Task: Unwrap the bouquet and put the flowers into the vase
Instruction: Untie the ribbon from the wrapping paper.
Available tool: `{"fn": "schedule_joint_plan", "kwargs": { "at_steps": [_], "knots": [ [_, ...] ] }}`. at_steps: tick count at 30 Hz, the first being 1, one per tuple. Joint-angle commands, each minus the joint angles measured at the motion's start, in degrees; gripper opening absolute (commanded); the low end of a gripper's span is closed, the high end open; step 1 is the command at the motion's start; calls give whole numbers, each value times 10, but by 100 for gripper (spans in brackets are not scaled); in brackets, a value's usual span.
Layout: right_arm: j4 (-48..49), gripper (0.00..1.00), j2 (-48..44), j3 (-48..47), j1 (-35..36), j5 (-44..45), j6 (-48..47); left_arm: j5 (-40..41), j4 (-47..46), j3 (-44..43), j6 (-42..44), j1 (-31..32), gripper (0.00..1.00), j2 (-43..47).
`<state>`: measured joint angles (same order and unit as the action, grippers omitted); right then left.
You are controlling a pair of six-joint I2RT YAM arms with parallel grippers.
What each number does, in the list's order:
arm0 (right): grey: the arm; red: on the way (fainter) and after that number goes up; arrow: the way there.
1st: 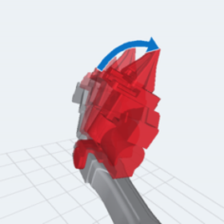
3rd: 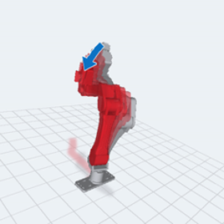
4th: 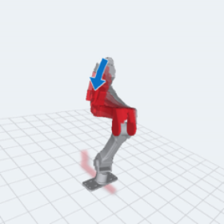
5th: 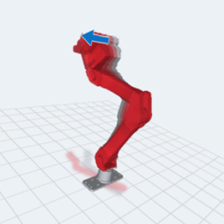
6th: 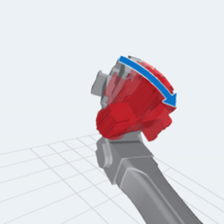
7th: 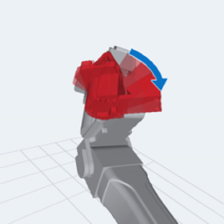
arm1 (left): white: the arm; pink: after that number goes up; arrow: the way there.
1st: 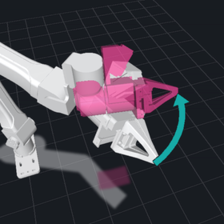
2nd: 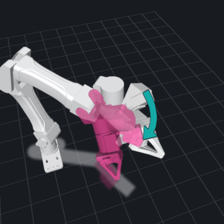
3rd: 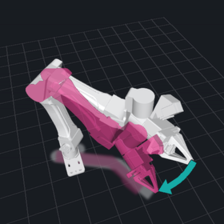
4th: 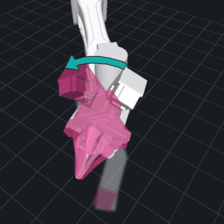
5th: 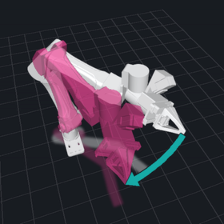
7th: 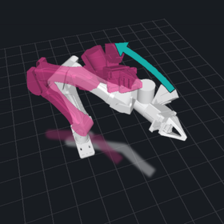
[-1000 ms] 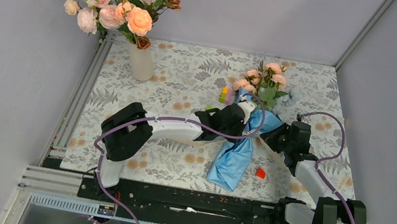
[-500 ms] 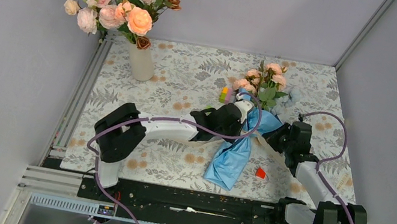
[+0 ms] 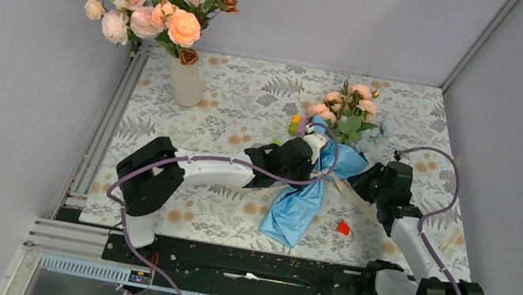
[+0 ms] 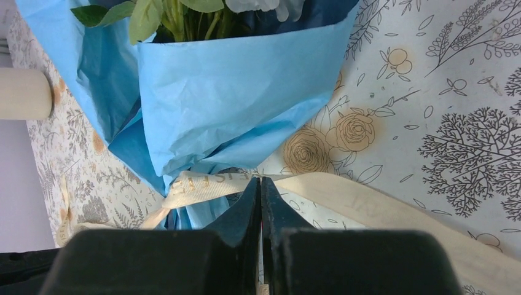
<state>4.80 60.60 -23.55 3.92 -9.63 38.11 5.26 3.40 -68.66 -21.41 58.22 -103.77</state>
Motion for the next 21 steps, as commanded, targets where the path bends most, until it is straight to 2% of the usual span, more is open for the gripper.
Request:
{"fn": "schedule_joint_plan", "kwargs": {
  "at_steps": [1,5,7,13,18,21],
  "knots": [
    [-23,0,-37,-15,4,-17,-54,8,-13,4,-5,2,2,42],
    [-38,6,-67,-17,5,-74,-105,31,12,12,-7,2,3,58],
    [-42,12,-85,-15,6,-101,-127,33,20,18,-7,2,6,67],
    [-26,23,-125,-16,32,-135,-138,17,41,25,-17,1,34,95],
    [-62,28,-115,-52,82,-103,-161,5,82,23,-14,0,48,132],
    [-74,29,-102,-68,107,-84,-168,-2,118,28,-21,0,50,150]
  ]
}}
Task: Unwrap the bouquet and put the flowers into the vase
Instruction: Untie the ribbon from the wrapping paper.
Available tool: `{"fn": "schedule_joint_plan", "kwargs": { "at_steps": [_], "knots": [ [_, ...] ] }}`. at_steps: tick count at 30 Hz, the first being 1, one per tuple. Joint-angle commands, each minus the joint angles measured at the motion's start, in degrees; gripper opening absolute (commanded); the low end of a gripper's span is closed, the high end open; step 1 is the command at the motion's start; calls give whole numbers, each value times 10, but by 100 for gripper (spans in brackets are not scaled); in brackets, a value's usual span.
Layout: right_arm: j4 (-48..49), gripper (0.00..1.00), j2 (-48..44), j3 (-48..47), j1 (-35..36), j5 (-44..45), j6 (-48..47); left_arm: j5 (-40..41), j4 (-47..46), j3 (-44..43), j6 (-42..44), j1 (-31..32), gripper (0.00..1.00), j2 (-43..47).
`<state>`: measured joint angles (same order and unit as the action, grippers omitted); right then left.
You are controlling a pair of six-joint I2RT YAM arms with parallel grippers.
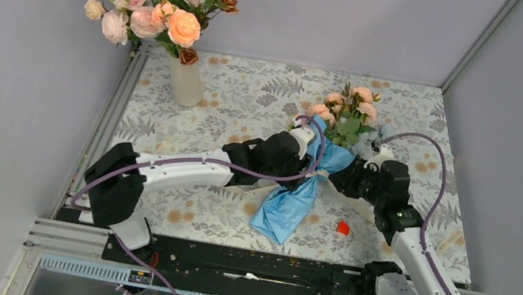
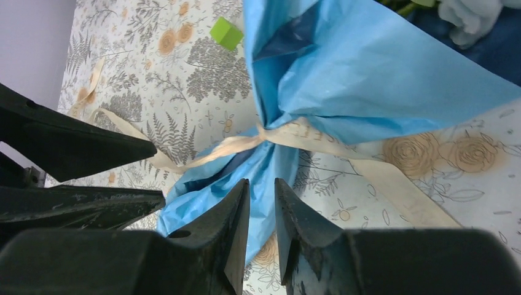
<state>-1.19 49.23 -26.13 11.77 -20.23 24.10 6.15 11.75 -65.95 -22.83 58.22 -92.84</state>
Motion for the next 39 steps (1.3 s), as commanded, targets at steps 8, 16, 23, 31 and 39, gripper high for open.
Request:
{"fn": "schedule_joint_plan", "kwargs": {
  "at_steps": [8,16,23,31,39],
  "knots": [
    [-9,32,71,-66,114,122,-26,-78,-13,125,-120,0,55,122],
    [1,37,132,-96,147,167,-24,-79,-60,245,-214,0,58,182],
    [0,37,170,-109,162,199,-8,-70,-66,268,-225,1,59,185],
    [6,37,210,-123,170,220,4,-45,-69,271,-220,2,49,168],
    [4,38,220,-132,174,240,15,-33,-74,268,-217,4,45,140]
  ]
}}
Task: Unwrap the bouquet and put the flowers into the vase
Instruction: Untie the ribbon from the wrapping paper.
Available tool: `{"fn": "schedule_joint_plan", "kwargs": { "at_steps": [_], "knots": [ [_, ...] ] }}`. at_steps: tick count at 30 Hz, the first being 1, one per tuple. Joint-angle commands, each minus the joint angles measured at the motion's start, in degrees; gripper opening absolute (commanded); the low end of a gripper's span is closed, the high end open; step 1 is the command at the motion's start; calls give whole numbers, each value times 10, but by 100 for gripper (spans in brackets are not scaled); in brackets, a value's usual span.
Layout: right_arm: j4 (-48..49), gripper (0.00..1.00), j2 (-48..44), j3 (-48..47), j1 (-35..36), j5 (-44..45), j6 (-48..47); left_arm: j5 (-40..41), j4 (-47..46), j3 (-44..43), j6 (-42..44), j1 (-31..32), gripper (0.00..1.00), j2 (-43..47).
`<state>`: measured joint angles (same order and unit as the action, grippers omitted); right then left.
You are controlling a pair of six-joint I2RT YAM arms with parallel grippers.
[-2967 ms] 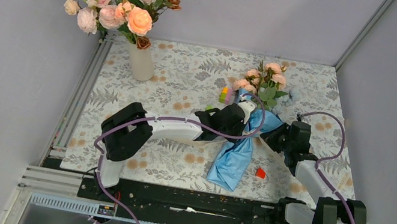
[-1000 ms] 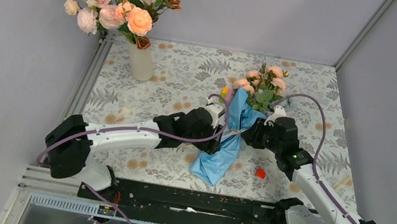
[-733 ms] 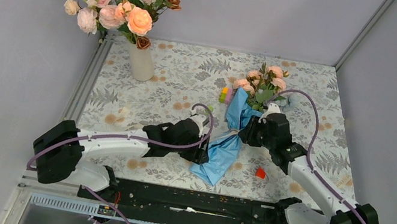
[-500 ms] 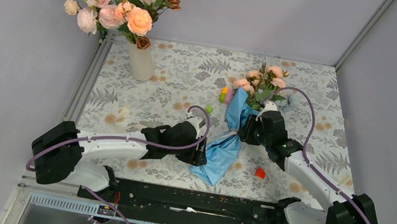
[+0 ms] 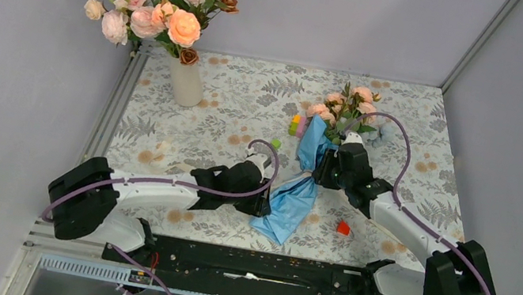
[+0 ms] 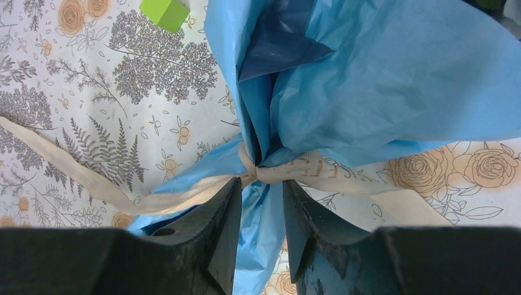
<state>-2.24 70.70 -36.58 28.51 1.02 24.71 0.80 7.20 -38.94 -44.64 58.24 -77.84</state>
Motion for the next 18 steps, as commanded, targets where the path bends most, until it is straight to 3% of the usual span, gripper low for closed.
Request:
{"fn": "schedule_joint_plan", "kwargs": {
  "at_steps": [1,18],
  "knots": [
    [15,38,7,-28,7,31,9,22,-29,-3,1,5,44,-13],
    [40,28,46,-41,11,15,28,33,-37,7,-3,13,12,-35]
  ]
}}
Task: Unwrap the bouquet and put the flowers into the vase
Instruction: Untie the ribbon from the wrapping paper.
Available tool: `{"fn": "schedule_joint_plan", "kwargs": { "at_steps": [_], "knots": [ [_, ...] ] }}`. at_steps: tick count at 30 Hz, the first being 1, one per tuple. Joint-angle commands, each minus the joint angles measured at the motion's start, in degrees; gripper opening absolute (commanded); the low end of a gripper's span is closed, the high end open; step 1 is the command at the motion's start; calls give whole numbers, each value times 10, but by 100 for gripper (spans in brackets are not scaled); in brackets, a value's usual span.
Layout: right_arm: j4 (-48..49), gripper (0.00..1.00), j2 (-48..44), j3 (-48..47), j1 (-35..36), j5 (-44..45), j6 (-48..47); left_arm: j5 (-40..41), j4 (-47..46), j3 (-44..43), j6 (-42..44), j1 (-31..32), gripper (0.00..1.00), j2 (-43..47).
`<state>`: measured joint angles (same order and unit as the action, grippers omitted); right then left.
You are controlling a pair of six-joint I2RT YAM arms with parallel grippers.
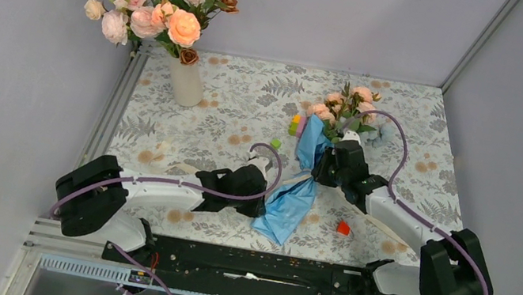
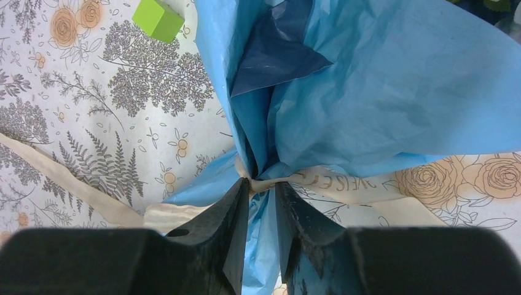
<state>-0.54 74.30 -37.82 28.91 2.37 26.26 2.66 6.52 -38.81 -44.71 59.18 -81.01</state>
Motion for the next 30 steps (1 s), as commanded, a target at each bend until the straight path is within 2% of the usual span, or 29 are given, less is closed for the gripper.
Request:
{"fn": "schedule_joint_plan", "kwargs": {
  "at_steps": [1,3,7,10,18,23,30],
  "knots": [
    [26,27,14,-29,8,-2,14,15,-31,6,-2,4,10,-4],
    [31,25,23,-30,7,-8,19,15,-32,6,-2,4,7,-4],
    [32,8,30,-30,7,7,27,17,-32,9,-2,4,0,-4],
    [27,1,20,-28,7,24,28,19,-32,15,-6,5,0,-1],
    [22,0,-28,-15,7,72,36,33,-31,37,-24,5,0,5],
    [-35,0,-36,-40,6,101,28,43,-30,54,-42,5,0,9],
    [-43,0,-56,-37,2,90,31,63,-11,57,-54,5,0,9]
  ]
}}
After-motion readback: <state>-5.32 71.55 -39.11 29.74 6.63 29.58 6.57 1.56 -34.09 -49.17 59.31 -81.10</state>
